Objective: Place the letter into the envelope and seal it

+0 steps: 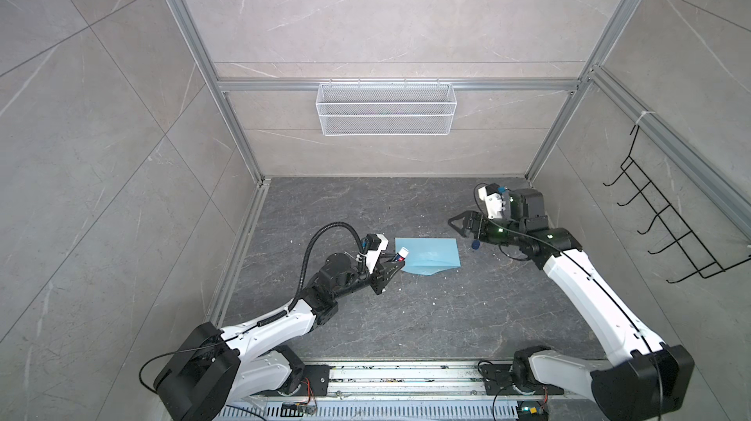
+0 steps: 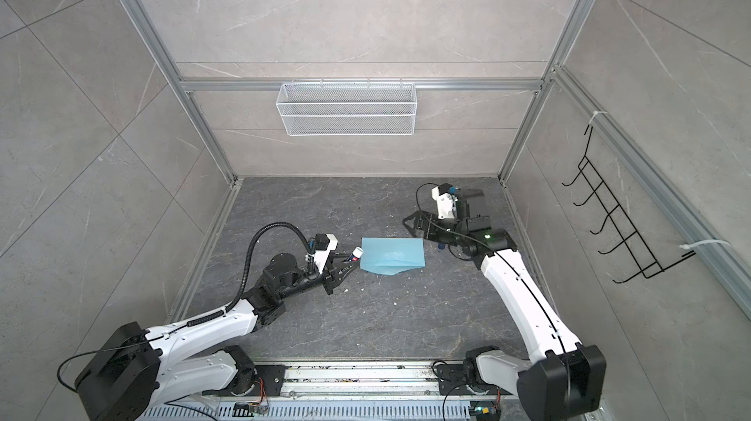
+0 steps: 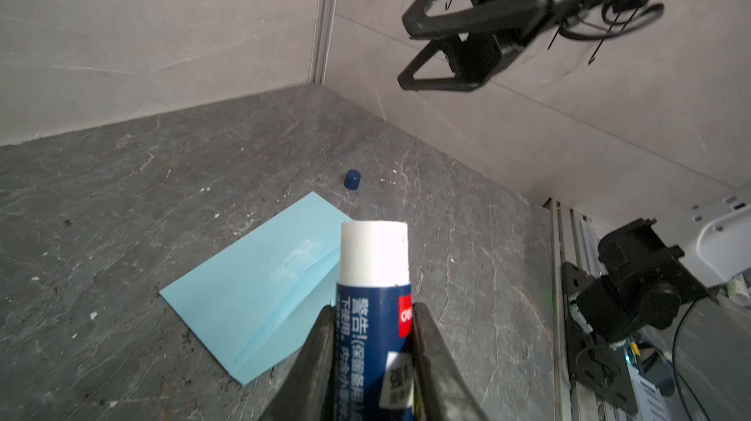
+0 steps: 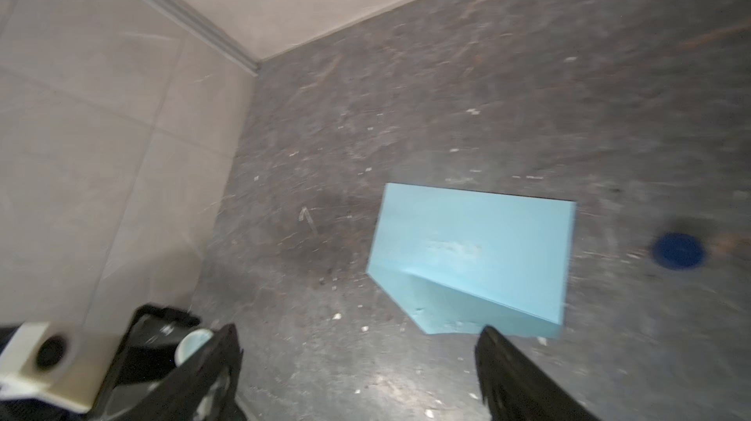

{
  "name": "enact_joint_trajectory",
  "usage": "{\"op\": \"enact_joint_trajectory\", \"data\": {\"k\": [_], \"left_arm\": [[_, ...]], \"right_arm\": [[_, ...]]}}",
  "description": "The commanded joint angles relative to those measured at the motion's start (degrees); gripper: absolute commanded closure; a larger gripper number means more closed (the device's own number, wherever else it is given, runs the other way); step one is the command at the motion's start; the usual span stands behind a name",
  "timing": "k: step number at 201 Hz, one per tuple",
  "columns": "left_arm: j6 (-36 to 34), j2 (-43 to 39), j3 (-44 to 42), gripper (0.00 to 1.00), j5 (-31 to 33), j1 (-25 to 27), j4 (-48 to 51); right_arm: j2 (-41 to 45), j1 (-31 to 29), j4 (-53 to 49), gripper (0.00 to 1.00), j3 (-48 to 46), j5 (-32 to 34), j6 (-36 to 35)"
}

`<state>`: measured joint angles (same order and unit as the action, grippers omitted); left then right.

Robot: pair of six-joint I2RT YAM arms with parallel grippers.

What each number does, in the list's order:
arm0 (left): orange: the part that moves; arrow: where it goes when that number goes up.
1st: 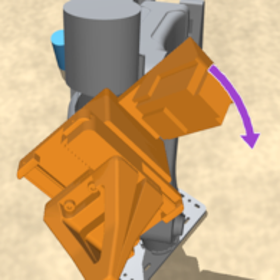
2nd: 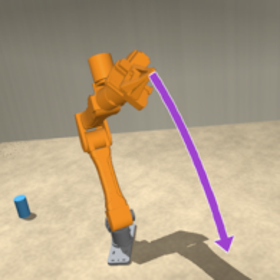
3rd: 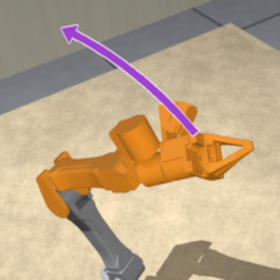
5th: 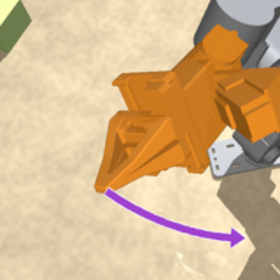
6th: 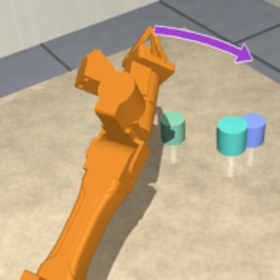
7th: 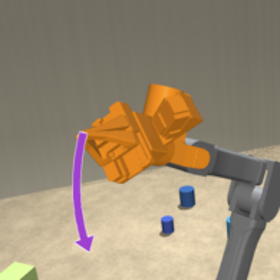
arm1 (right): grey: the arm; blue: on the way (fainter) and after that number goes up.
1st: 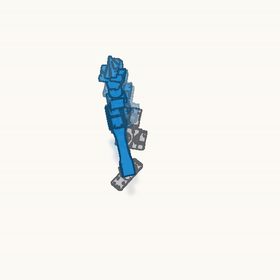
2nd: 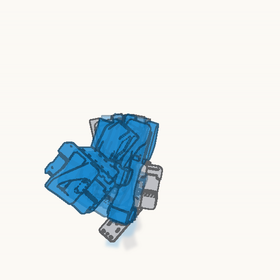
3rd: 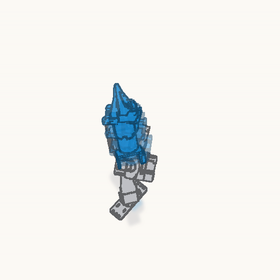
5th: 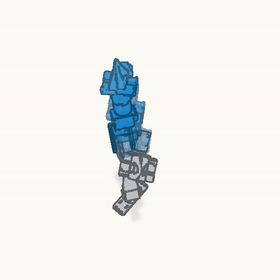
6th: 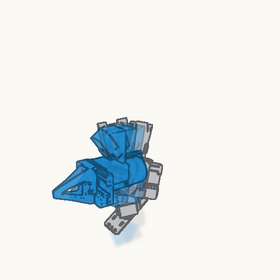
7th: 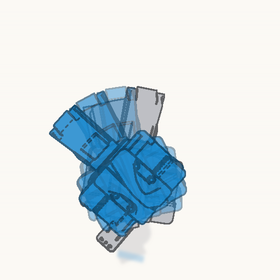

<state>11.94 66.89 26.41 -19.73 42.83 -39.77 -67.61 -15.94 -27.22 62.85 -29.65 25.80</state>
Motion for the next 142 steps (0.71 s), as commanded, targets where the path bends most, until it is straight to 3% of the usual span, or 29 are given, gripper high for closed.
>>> {"op": "enact_joint_trajectory", "data": {"k": [1, 54, 79, 142], "left_arm": [[3.56, 1.2, 0.44, 1.0, -0.94, 0.03, -10.49], [5.07, 3.15, 1.35, 1.0, -2.38, 0.13, -12.17], [5.44, 3.08, 1.27, 1.0, -2.31, 0.08, -12.17], [5.26, 1.83, 0.74, 1.0, -1.51, 0.12, -11.51]], "right_arm": [[1.38, -6.48, 6.17, 0.06, -2.53, -2.73, 7.98], [-1.6, -16.68, 8.63, 0.06, -2.42, 3.36, 9.99], [-4.36, -20.29, 10.34, 0.12, -0.7, 4.43, 10.22], [-9.26, -25.66, 10.09, 0.42, 3.07, 9.54, 8.85]]}}
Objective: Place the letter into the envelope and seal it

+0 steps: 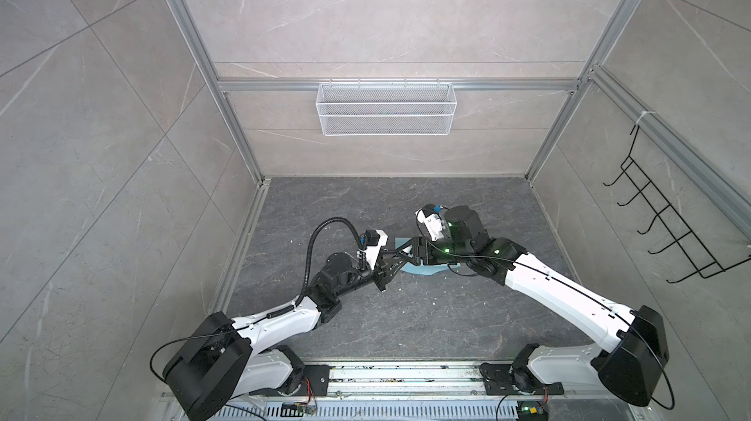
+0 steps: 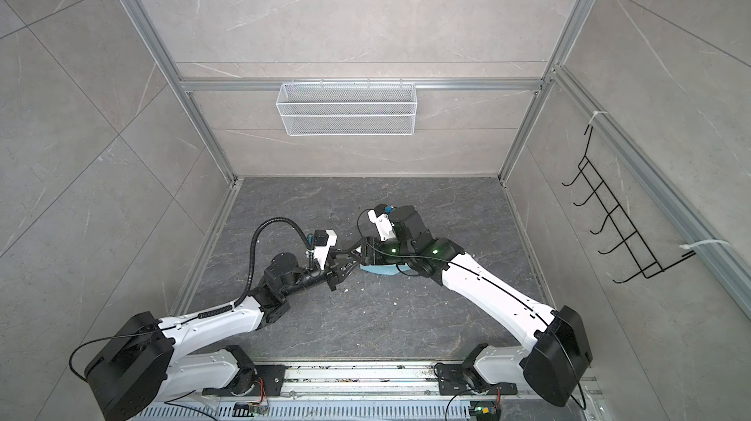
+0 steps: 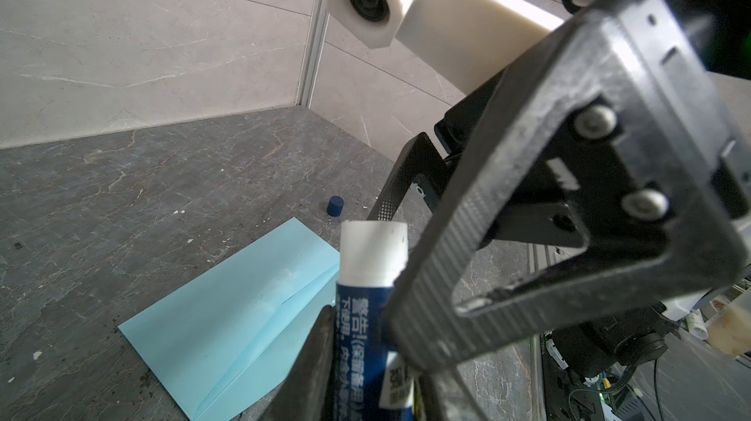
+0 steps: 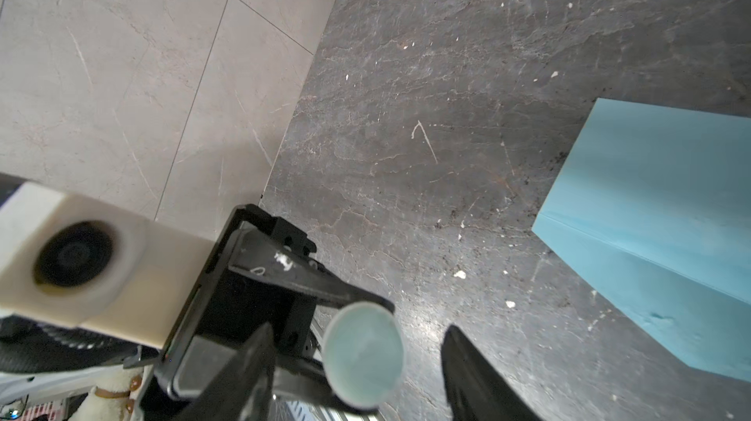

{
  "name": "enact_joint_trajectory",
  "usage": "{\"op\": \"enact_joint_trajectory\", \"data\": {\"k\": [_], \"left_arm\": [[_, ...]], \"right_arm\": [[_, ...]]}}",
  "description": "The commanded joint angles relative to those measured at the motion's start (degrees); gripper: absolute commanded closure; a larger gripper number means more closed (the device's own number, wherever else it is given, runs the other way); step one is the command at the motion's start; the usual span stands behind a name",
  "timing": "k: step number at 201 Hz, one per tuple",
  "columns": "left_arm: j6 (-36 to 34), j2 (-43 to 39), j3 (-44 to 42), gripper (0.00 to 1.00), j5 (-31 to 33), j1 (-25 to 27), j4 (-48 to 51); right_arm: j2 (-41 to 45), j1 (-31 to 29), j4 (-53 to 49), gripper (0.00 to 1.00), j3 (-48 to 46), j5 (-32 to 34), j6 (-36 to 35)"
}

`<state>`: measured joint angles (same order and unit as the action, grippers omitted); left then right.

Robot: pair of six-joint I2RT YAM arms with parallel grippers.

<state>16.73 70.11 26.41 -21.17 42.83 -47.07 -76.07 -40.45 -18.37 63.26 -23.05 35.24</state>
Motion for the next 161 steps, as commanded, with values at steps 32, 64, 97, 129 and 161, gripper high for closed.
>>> {"op": "enact_joint_trajectory", "data": {"k": [32, 64, 97, 129, 161], "left_arm": [[0.44, -1.43, 0.51, 1.0, 0.1, 0.06, -3.87], [0.06, -1.66, 0.54, 1.0, 0.2, 0.13, -2.82], [-0.87, -2.4, 1.38, 0.95, -0.31, 0.12, 1.53], [-4.07, -6.41, 2.21, 0.47, -2.31, -0.5, 10.44], [-6.18, -12.73, 1.87, 0.26, -13.77, -4.29, 17.84]], "right_arm": [[-1.8, -1.82, 1.01, 0.6, 3.04, 3.5, -0.96], [-2.92, -2.31, -0.38, 0.76, 4.05, 3.6, -2.47], [-3.07, -2.4, -3.48, 0.84, 5.62, 4.9, -7.2], [-1.73, -2.44, -12.96, 0.89, 10.39, 12.44, -21.36], [0.64, -2.36, -19.23, 0.91, 13.55, 13.36, -34.62]]}}
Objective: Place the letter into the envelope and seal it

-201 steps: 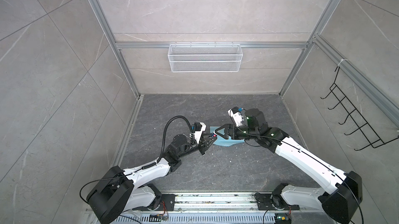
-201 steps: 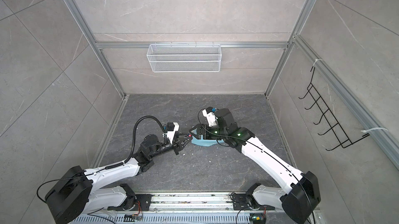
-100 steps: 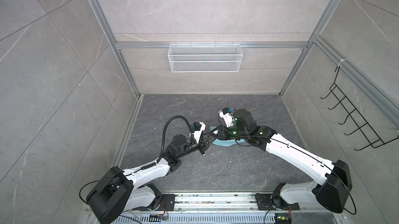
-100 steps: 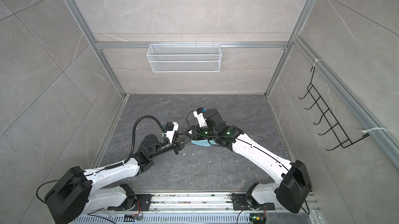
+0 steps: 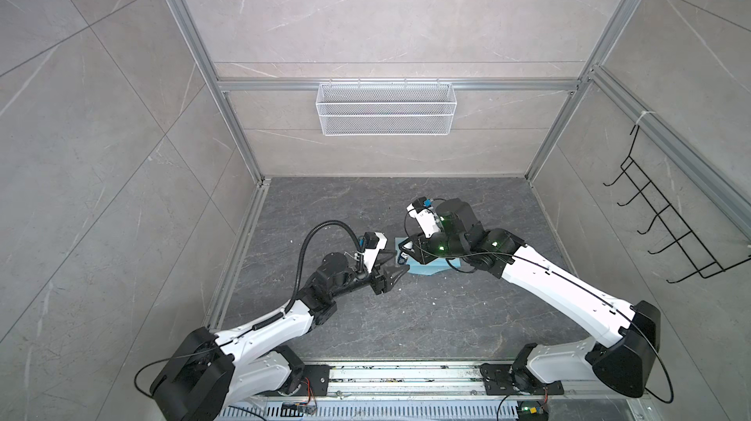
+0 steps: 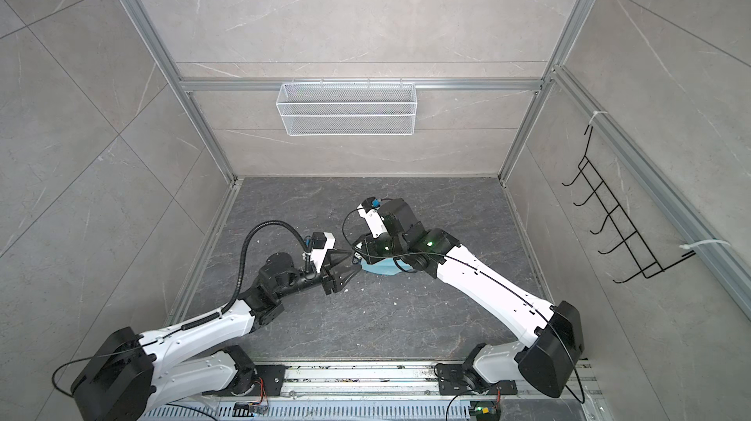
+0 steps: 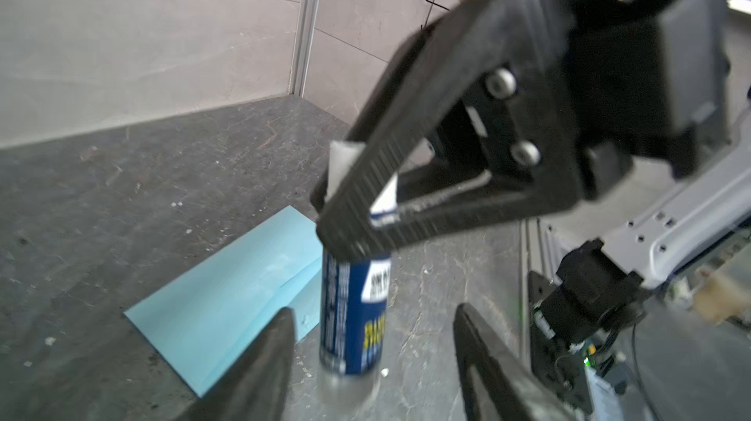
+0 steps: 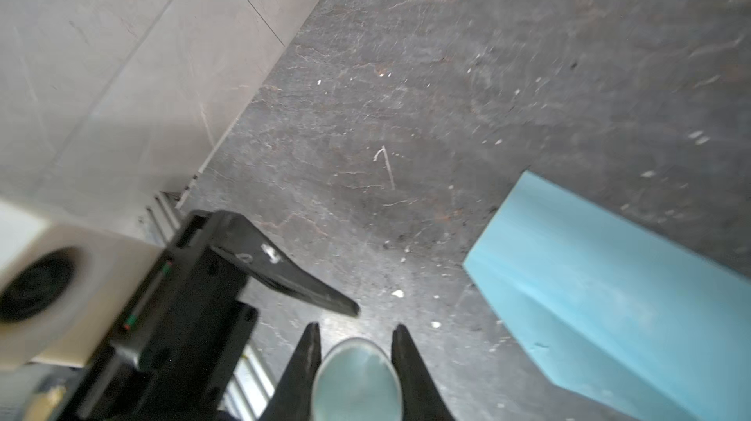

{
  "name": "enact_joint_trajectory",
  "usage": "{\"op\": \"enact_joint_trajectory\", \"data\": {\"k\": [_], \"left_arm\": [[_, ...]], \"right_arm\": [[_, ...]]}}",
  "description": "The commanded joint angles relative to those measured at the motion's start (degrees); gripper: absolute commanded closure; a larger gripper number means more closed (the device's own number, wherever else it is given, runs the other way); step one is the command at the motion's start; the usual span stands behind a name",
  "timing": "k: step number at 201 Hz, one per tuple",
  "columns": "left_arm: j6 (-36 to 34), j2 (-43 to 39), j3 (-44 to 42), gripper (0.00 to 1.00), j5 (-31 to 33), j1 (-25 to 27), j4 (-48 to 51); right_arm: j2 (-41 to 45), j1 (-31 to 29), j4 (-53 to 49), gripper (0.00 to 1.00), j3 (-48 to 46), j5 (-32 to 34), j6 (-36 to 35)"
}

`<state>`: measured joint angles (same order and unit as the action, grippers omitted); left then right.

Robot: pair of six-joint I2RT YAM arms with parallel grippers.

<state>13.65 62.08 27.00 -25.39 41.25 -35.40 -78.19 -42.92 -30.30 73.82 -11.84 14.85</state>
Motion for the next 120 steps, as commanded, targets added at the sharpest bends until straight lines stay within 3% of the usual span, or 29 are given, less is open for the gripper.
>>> {"op": "enact_joint_trajectory", "data": {"k": [1, 32, 67, 120], "left_arm": [[-3.15, -4.79, 1.25, 0.26, -9.97, -2.83, 6.37], [-0.92, -7.03, 0.36, 0.25, -22.41, -6.41, 4.56], [-0.21, -6.75, 0.64, 0.26, -28.17, -7.03, 1.97], [2.81, -1.8, 3.25, 0.31, -32.42, -7.03, -0.91]], "right_arm": [[2.86, 0.11, -7.35, 0.91, 3.04, 1.94, -14.5], [4.48, 0.11, -8.64, 0.89, 3.84, -9.4, -21.07], [3.82, 0.09, -8.87, 0.87, 4.74, -19.65, -21.94], [1.78, -0.87, -8.26, 0.86, 4.83, -23.61, -21.7]]}}
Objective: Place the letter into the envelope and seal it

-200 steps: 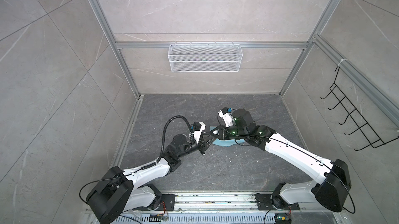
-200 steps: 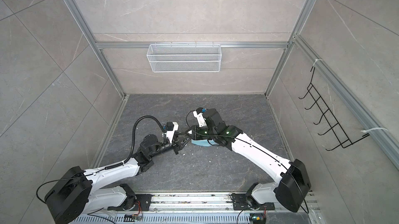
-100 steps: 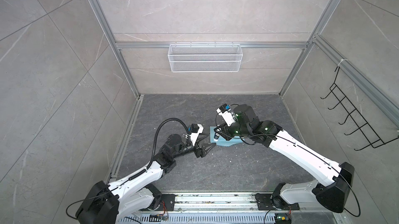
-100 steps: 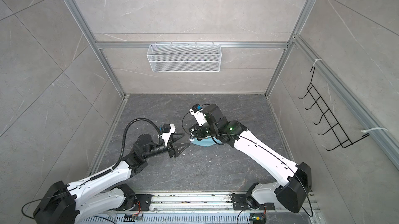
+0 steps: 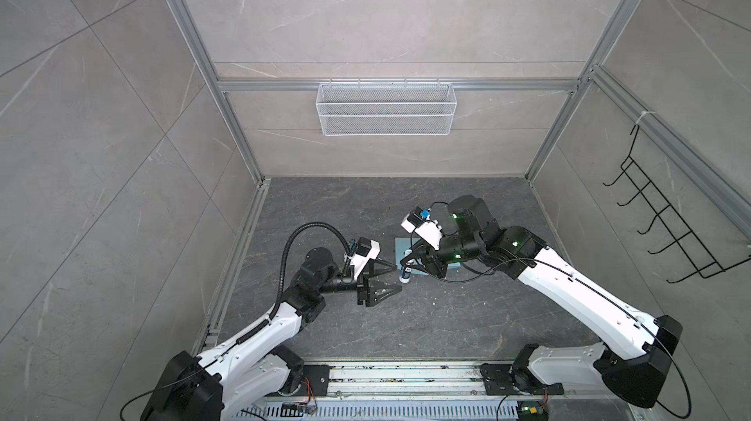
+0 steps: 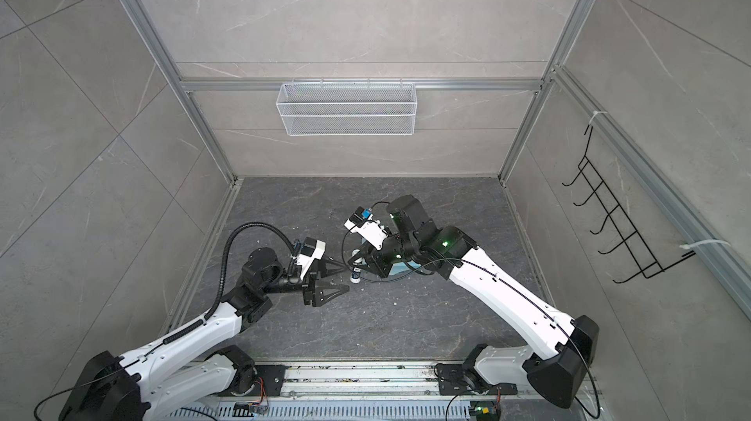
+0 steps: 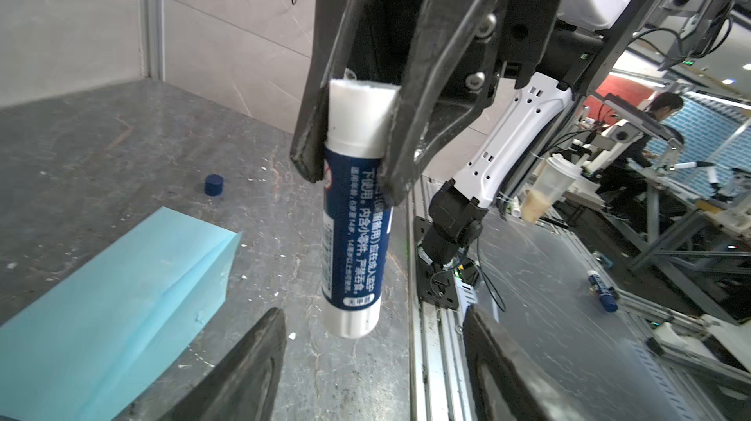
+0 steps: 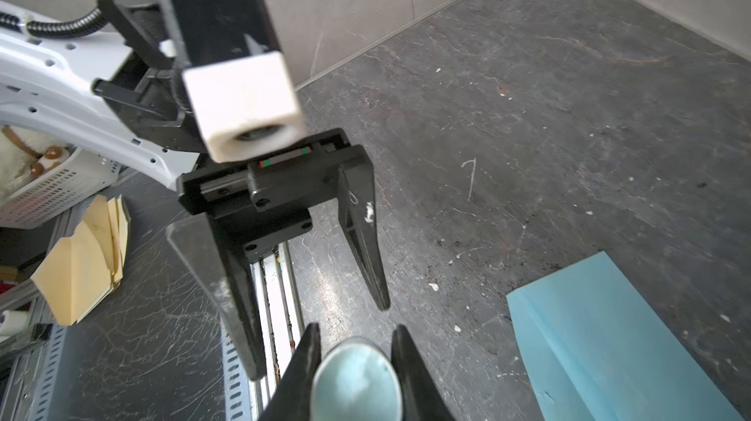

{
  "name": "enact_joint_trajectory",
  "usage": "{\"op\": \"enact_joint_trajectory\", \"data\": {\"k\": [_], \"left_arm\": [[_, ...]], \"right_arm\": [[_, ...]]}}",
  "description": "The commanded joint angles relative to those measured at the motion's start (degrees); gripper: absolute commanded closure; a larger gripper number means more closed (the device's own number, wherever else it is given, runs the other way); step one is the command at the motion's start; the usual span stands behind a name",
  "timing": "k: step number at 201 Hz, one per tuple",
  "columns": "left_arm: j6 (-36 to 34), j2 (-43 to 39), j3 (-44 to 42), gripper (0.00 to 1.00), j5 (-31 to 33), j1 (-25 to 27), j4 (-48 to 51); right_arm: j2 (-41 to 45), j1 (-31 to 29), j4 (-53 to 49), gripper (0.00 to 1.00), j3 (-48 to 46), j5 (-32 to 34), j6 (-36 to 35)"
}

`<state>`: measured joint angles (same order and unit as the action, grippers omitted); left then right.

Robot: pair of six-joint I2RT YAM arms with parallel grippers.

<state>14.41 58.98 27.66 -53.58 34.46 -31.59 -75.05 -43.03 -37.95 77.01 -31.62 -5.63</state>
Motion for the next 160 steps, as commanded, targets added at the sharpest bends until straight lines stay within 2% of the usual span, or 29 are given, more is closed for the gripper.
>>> {"op": "enact_joint_trajectory", "data": {"k": [1, 31, 139, 160], "left_arm": [[2.12, 1.35, 2.54, 0.31, -4.24, -0.25, -5.04], [3.78, 2.49, 2.72, 0.34, -4.37, -0.2, -7.9], [4.64, 4.1, 3.46, 0.45, -4.86, -0.25, -8.95], [4.94, 4.54, 3.54, 0.5, -4.85, -0.19, -9.61]], "right_arm": [[-1.37, -0.76, -0.61, 0.86, 1.64, -3.83, -1.22], [-2.52, -1.43, -0.98, 0.86, 2.06, -3.65, -1.54], [-4.92, -2.41, -0.15, 0.86, 2.79, -2.68, -1.19], [-5.19, -2.42, -0.09, 0.86, 2.92, -2.34, -1.15]]}}
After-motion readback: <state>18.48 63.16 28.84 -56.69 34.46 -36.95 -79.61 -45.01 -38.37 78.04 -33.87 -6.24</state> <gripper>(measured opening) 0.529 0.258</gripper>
